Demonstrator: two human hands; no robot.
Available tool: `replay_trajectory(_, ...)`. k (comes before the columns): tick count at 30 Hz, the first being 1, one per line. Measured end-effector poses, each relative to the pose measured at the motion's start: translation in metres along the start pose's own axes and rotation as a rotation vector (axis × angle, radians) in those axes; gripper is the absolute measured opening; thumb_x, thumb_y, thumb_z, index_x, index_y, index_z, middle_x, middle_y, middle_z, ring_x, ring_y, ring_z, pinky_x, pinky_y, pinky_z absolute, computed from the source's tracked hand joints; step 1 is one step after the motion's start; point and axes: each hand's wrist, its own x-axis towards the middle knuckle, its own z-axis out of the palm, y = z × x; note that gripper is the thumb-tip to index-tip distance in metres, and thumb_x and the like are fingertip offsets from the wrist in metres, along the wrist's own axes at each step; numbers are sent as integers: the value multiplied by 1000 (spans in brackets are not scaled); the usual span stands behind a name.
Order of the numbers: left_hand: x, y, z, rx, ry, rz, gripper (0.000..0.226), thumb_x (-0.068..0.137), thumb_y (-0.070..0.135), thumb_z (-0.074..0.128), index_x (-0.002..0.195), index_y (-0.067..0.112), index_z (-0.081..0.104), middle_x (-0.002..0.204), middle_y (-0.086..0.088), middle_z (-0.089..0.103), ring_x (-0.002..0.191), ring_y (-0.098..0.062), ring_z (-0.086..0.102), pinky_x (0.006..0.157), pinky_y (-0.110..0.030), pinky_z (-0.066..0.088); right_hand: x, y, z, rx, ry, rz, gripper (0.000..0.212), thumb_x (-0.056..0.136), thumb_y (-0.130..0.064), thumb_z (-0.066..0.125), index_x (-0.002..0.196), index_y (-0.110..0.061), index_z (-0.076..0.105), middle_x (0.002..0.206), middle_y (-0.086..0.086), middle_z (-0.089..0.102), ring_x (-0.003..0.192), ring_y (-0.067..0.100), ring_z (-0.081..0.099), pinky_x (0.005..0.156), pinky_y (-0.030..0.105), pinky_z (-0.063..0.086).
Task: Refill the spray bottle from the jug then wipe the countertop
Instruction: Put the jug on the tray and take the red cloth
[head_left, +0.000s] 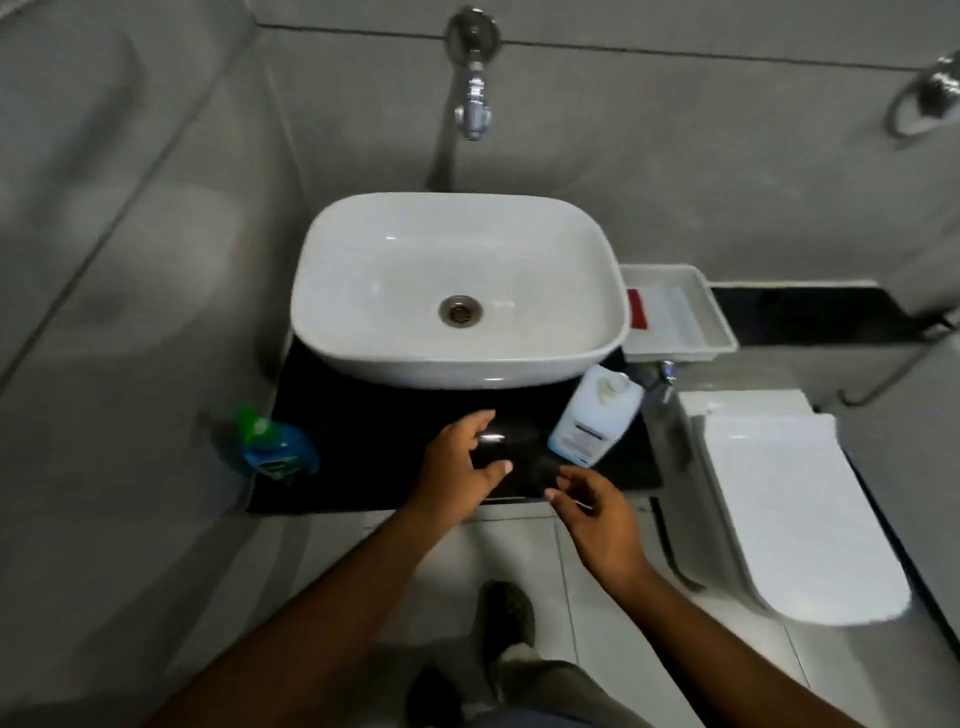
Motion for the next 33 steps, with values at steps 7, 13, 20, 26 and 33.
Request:
replay_trajectory(7, 57, 63, 44, 101, -362, 225, 106, 59, 20, 89, 145, 25, 28, 147, -2, 38, 129, -14, 42, 108, -38, 40, 13, 20, -79, -22, 296, 108, 21, 83, -9, 72, 104, -10, 67, 97, 6, 71, 93, 20, 67, 86, 33, 53)
replay_trajectory(13, 77, 78, 61, 213, -381, 301, 94, 54, 26, 90, 133, 29, 40, 129, 2, 51, 119, -18, 49, 102, -33, 43, 55, 4, -100, -167, 184, 112, 34, 83, -12, 71, 116, -7, 64, 111, 10, 70, 101, 21, 65, 86, 25, 47)
replay_trajectory(20, 61, 59, 34, 184, -175, 209, 74, 46, 45, 88, 102, 42, 40, 100, 19, 54, 88, -4, 55, 67, -17, 43, 100, -3, -91, -397, -1, 32, 44, 84, -12, 70, 126, -11, 60, 126, 10, 64, 113, 22, 62, 97, 24, 44)
replay_trajectory(26, 46, 42, 4, 213, -79, 123, 74, 46, 54, 84, 106, 52, 40, 110, 13, 56, 97, -14, 57, 79, -35, 54, 122, -9, -64, -702, -214, -140, 57, 86, -20, 66, 140, -23, 47, 132, 10, 52, 118, 29, 54, 100, 33, 42)
replay_trajectory(33, 37, 39, 1, 176, -27, 112, 72, 54, 44, 85, 108, 54, 40, 105, 17, 55, 95, -12, 58, 77, -28, 53, 135, -18, -44, -1047, -328, -293, 16, 89, -17, 52, 100, -14, 63, 112, 18, 57, 102, 38, 57, 88, 43, 48)
